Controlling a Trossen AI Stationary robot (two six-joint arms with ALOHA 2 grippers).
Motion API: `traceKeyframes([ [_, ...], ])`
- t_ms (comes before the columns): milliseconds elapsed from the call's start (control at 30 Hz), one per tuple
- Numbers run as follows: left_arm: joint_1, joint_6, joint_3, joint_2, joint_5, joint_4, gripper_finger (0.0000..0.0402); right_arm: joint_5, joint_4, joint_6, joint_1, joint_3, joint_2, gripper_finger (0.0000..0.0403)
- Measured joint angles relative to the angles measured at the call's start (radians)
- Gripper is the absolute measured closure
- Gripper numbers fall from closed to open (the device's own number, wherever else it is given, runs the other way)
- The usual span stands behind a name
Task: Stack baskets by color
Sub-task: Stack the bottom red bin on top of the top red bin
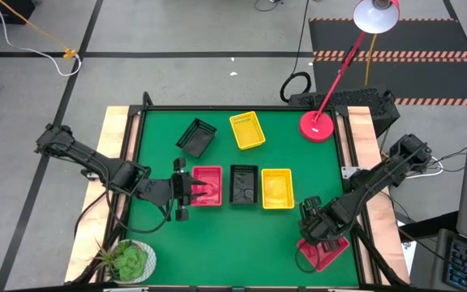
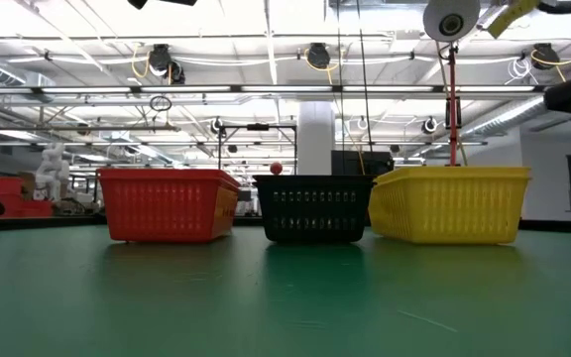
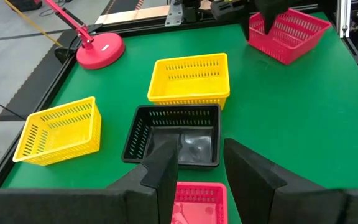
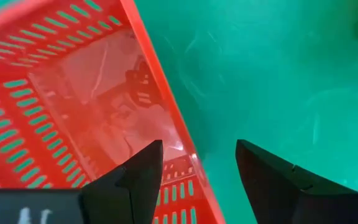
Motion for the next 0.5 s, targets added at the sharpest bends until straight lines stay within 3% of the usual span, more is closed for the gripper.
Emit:
traceKeyframes([
  [300,0.000,0.000,0.000,0.000,0.000,0.000,0.0270,0.003,0.011,-0.038,0.000,-0.020,0.000,0.0212],
  [500,0.000,0.000,0.000,0.000,0.000,0.000,0.0270,0.003,0.011,-0.043,0.000,-0.020,0.000,0.0258],
])
